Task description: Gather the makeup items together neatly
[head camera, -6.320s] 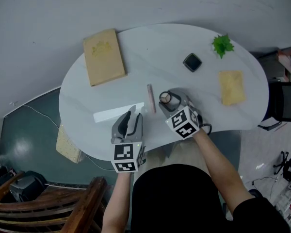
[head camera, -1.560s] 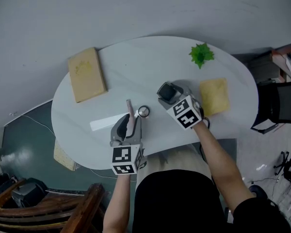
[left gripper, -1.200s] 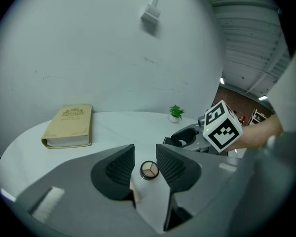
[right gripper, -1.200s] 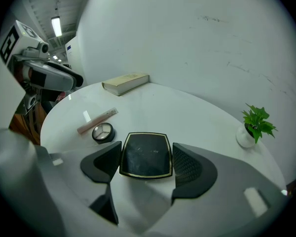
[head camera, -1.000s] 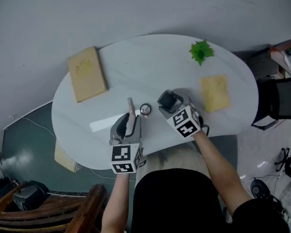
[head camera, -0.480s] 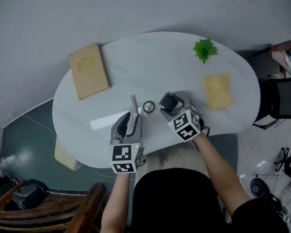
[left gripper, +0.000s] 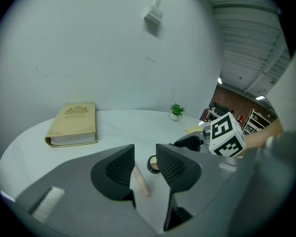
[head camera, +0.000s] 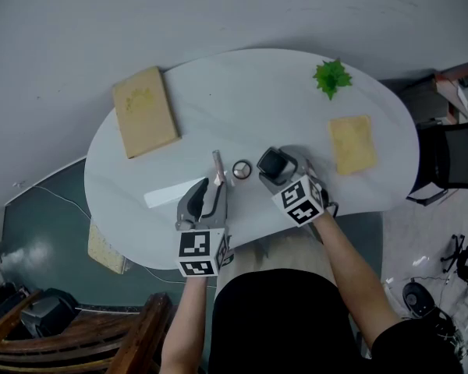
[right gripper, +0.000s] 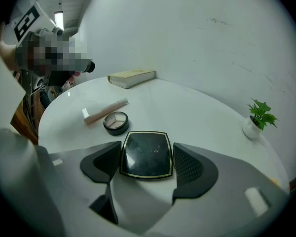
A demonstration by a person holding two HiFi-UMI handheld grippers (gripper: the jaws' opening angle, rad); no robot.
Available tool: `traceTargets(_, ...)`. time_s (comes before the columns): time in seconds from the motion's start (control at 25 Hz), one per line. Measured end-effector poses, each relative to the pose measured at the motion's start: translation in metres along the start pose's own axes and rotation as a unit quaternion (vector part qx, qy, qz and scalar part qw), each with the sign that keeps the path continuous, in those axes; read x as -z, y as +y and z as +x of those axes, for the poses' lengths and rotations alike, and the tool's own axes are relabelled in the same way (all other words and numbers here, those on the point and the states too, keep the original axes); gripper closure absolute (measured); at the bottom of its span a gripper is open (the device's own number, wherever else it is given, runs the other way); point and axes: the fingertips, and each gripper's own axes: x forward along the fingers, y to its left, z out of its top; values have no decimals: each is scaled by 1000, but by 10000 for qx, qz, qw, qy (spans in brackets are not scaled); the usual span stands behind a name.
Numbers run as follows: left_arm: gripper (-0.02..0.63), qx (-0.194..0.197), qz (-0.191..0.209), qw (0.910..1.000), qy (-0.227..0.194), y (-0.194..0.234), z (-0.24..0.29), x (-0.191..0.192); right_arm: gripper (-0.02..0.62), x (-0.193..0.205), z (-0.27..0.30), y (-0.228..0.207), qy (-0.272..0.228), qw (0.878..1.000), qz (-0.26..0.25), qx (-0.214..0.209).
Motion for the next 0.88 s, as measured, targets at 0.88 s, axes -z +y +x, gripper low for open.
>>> traceTargets(0.88,470,230,205,9995,-71,7,-15,5,255,-11,-15,3,-256,9991,46,323)
